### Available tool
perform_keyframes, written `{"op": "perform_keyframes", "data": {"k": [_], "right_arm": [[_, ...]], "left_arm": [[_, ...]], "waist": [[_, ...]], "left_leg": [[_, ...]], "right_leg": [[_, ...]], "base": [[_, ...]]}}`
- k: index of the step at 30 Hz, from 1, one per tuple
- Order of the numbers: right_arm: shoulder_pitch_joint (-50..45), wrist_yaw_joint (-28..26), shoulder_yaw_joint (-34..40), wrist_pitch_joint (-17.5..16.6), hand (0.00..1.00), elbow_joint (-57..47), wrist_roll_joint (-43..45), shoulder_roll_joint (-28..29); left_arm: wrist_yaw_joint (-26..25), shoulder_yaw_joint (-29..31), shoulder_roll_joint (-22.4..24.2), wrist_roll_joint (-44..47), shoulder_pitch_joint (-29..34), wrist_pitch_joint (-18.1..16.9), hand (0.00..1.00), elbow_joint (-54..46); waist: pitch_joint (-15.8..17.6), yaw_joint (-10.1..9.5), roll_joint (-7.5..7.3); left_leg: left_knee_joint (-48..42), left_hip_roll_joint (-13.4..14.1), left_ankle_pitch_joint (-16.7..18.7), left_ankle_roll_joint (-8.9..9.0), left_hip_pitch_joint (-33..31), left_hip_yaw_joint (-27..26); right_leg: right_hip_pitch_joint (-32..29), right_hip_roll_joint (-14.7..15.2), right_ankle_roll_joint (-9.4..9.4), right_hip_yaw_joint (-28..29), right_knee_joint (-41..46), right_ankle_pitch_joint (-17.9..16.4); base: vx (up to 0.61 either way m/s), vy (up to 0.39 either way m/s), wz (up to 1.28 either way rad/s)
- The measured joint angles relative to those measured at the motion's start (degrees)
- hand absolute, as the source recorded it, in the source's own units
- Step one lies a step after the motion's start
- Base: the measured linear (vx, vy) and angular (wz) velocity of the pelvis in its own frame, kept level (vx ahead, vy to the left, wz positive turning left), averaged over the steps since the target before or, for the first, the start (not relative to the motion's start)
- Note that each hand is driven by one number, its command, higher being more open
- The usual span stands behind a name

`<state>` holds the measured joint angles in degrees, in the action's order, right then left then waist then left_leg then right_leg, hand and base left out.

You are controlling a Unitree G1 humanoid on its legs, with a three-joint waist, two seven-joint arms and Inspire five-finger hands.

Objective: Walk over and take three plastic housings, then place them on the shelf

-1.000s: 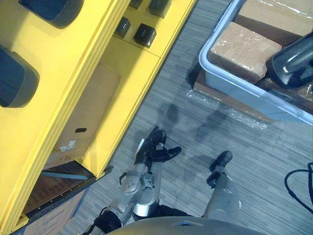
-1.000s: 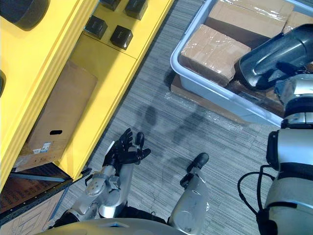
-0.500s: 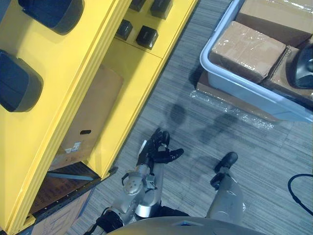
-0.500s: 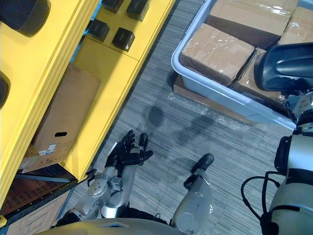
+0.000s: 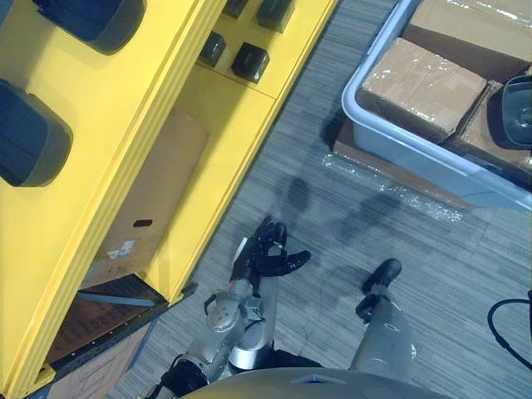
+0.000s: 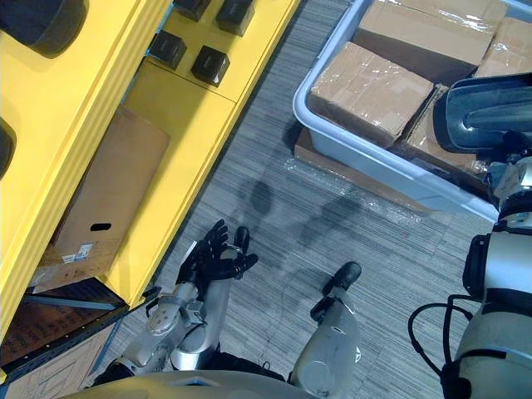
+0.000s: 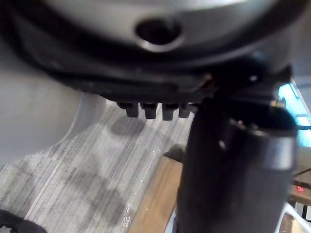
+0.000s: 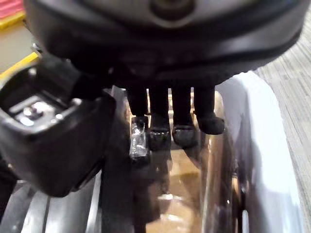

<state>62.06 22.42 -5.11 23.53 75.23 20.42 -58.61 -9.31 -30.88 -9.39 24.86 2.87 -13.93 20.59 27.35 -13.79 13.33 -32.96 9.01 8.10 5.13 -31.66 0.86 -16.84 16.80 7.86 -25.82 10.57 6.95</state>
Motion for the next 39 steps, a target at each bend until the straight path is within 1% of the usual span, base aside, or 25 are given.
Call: {"op": "perform_keyframes", "data": {"k": [3, 4, 7, 9, 11, 13, 15, 19, 23, 26, 27, 28, 29, 30, 31, 32, 33, 34, 35, 38, 39], "right_arm": [[0.26, 3.07, -2.28, -3.11, 0.00, -0.54, -0.02, 0.00], [0.76, 4.78, -4.12, -4.59, 0.00, -2.62, -0.05, 0.00], [2.06, 7.81, -5.78, -6.48, 0.00, -6.91, -1.38, 0.01], [2.52, 10.66, -5.88, -9.94, 0.00, -10.79, -2.37, 0.01], [2.77, 13.64, -6.22, -13.09, 0.00, -14.66, -5.96, 0.01], [2.84, 14.63, -6.80, -14.34, 0.00, -16.52, -7.28, 0.01], [2.92, 15.70, -7.50, -16.20, 0.00, -20.04, -9.65, 0.35], [3.09, 16.75, -7.99, -16.75, 0.00, -21.99, -11.12, 2.39], [3.10, 16.75, -9.25, -16.75, 0.00, -21.97, -11.21, 4.16], [4.06, 16.73, -9.91, -16.78, 0.00, -21.77, -13.42, 7.14], [4.61, 16.62, -10.24, -17.02, 0.00, -21.77, -13.75, 8.11], [4.74, 16.52, -10.26, -17.45, 0.00, -21.77, -15.82, 9.06], [4.76, 16.30, -10.37, -18.02, 0.00, -21.78, -17.52, 9.96], [4.83, 16.11, -10.48, -18.39, 0.00, -21.79, -18.11, 10.45], [5.06, 15.42, -10.54, -18.92, 0.00, -21.79, -19.32, 11.81], [5.29, 14.60, -10.67, -19.42, 0.00, -22.11, -20.21, 13.29], [5.47, 14.23, -10.68, -19.82, 0.00, -22.28, -20.30, 14.01], [5.66, 13.84, -10.68, -20.57, 0.00, -22.32, -21.14, 15.25], [5.75, 13.22, -10.67, -20.74, 0.00, -23.30, -22.38, 16.06], [5.77, 11.85, -10.69, -21.92, 0.00, -26.72, -24.73, 16.86], [5.78, 11.41, -10.74, -22.96, 0.00, -28.26, -25.59, 17.15]], "left_arm": [[-0.01, 0.21, 0.00, -0.01, 0.08, -0.01, 1.00, -0.04], [-0.03, 0.41, 0.00, -0.03, 0.31, 0.00, 1.00, -0.24], [-0.12, 1.48, 0.00, -0.11, 1.45, 0.09, 1.00, -1.26], [-0.23, 2.19, -0.01, -0.11, 2.19, 0.36, 1.00, -2.11], [-0.44, 2.55, -0.17, -0.14, 2.30, 1.03, 1.00, -2.10], [-0.48, 2.69, -0.24, -0.22, 2.35, 1.30, 1.00, -2.15], [-0.60, 3.00, -0.37, -0.62, 2.45, 1.39, 1.00, -2.16], [-1.27, 3.89, -0.79, -2.84, 2.79, 0.68, 1.00, -2.99], [-2.70, 3.86, -0.92, -4.11, 0.77, -0.20, 1.00, -5.71], [-3.96, 4.18, -1.86, -5.96, -5.84, -0.26, 1.00, -7.66], [-4.03, 4.84, -2.21, -6.68, -8.78, -0.23, 1.00, -7.70], [-4.04, 5.57, -2.91, -6.76, -13.68, -0.03, 1.00, -7.70], [-4.09, 6.59, -3.72, -7.00, -18.59, 0.17, 1.00, -7.68], [-4.09, 7.08, -4.28, -6.96, -20.95, 0.25, 1.00, -7.66], [-4.06, 8.01, -5.69, -6.77, -25.45, 0.51, 1.00, -7.44], [-3.73, 8.95, -7.31, -5.51, -29.30, 0.88, 1.00, -7.43], [-3.51, 9.41, -8.10, -4.30, -31.10, 1.11, 1.00, -7.42], [-3.01, 10.11, -9.28, -1.94, -34.58, 1.70, 1.00, -6.34], [-2.68, 10.84, -9.62, 0.54, -37.57, 2.24, 1.00, -4.31], [-1.82, 11.99, -9.88, 4.66, -41.48, 3.84, 1.00, -0.39], [-1.23, 12.17, -10.04, 6.39, -42.33, 4.85, 1.00, 0.77]], "waist": [[0.05, 0.08, -0.07], [0.13, 0.21, -0.19], [0.47, 1.14, -0.67], [0.85, 1.77, -1.22], [1.23, 2.02, -1.78], [1.40, 2.17, -2.04], [1.73, 2.81, -2.52], [2.41, 3.25, -3.55], [2.55, 3.37, -3.78], [2.64, 4.17, -4.05], [2.77, 4.59, -4.26], [2.89, 4.74, -4.61], [2.88, 4.75, -5.27], [2.95, 4.78, -5.70], [2.95, 4.88, -6.79], [2.90, 5.68, -7.88], [2.91, 6.21, -8.44], [2.87, 6.60, -9.54], [2.87, 7.12, -10.20], [2.91, 8.61, -11.11], [2.92, 9.57, -11.49]], "left_leg": [[-0.40, 0.23, 0.34, -0.02, 0.04, -0.21], [-0.92, 0.61, 0.68, -0.04, 0.11, -0.44], [-0.84, 0.66, 0.70, -0.06, 0.29, -0.57], [-0.64, 0.74, 0.70, -0.06, 0.82, -0.85], [0.13, 0.80, 0.73, -0.07, 2.76, -1.52], [0.38, 0.90, 0.74, -0.07, 3.40, -1.76], [0.72, 1.12, 0.75, -0.04, 4.09, -2.02], [1.15, 1.56, 0.77, 0.05, 4.88, -2.31], [1.17, 1.65, 0.58, 0.20, 5.11, -2.33], [1.17, 1.79, 0.36, 0.27, 5.22, -2.33], [1.18, 1.83, 0.25, 0.26, 5.26, -2.33], [1.16, 1.99, 0.16, 0.29, 5.30, -2.41], [1.24, 2.23, 0.12, 0.34, 5.33, -2.70], [1.30, 2.33, 0.08, 0.35, 5.51, -2.95], [1.50, 2.55, 0.07, 0.36, 6.00, -3.69], [1.79, 2.57, 0.00, 0.37, 6.39, -4.07], [1.92, 2.57, -0.05, 0.39, 6.57, -4.24], [2.25, 2.65, -0.09, 0.42, 7.27, -5.01], [2.57, 2.67, -0.14, 0.40, 7.97, -5.83], [3.40, 2.68, -0.18, 0.38, 9.31, -7.24], [3.85, 2.70, -0.19, 0.40, 9.98, -7.73]], "right_leg": [[0.00, -0.22, 0.00, 0.35, -0.01, 0.02], [0.00, -0.54, -0.01, 0.83, -0.02, 0.04], [0.02, -0.58, -0.02, 1.01, -0.05, 0.06], [0.48, -0.65, -0.03, 1.16, -0.50, 0.28], [1.86, -0.71, -0.01, 1.68, -1.06, 0.43], [2.38, -0.80, -0.01, 1.80, -1.43, 0.44], [2.94, -1.00, -0.04, 1.89, -1.73, 0.52], [3.35, -1.39, -0.13, 2.33, -1.79, 0.47], [3.45, -1.50, -0.26, 2.42, -1.78, 0.54], [3.51, -1.66, -0.46, 2.51, -1.76, 0.70], [3.51, -1.70, -0.59, 2.57, -1.76, 0.81], [3.49, -1.85, -0.68, 2.74, -1.76, 0.90], [3.29, -2.03, -0.82, 3.09, -1.76, 1.03], [3.22, -2.07, -0.89, 3.39, -1.76, 1.11], [3.04, -2.13, -0.96, 4.21, -1.77, 1.27], [3.01, -2.13, -1.06, 4.66, -1.80, 1.37], [3.01, -2.12, -1.07, 4.82, -1.86, 1.41], [2.99, -2.12, -1.07, 5.49, -2.10, 1.60], [3.12, -2.13, -1.11, 6.12, -2.55, 1.91], [3.41, -2.13, -0.92, 7.41, -3.68, 2.62], [3.57, -2.14, -0.93, 7.75, -3.74, 2.67]], "base": [[-0.02, 0.032, -0.07], [-0.03, 0.032, -0.13], [-0.01, 0.009, -0.03], [-0.02, 0.025, -0.05], [-0.01, 0.029, -0.08], [-0.01, 0.015, -0.06], [-0.02, 0.017, -0.05], [-0.02, 0.022, -0.05], [-0.01, 0.007, -0.01], [-0.04, 0.030, -0.01], [-0.04, 0.024, -0.04], [-0.05, 0.028, -0.09], [-0.06, 0.028, -0.13], [-0.05, 0.027, -0.22], [-0.04, 0.034, -0.23], [-0.04, 0.034, -0.20], [-0.02, 0.035, -0.18], [0.00, 0.027, -0.22], [0.01, 0.027, -0.26], [0.02, 0.031, -0.22], [0.04, 0.030, -0.24]]}}
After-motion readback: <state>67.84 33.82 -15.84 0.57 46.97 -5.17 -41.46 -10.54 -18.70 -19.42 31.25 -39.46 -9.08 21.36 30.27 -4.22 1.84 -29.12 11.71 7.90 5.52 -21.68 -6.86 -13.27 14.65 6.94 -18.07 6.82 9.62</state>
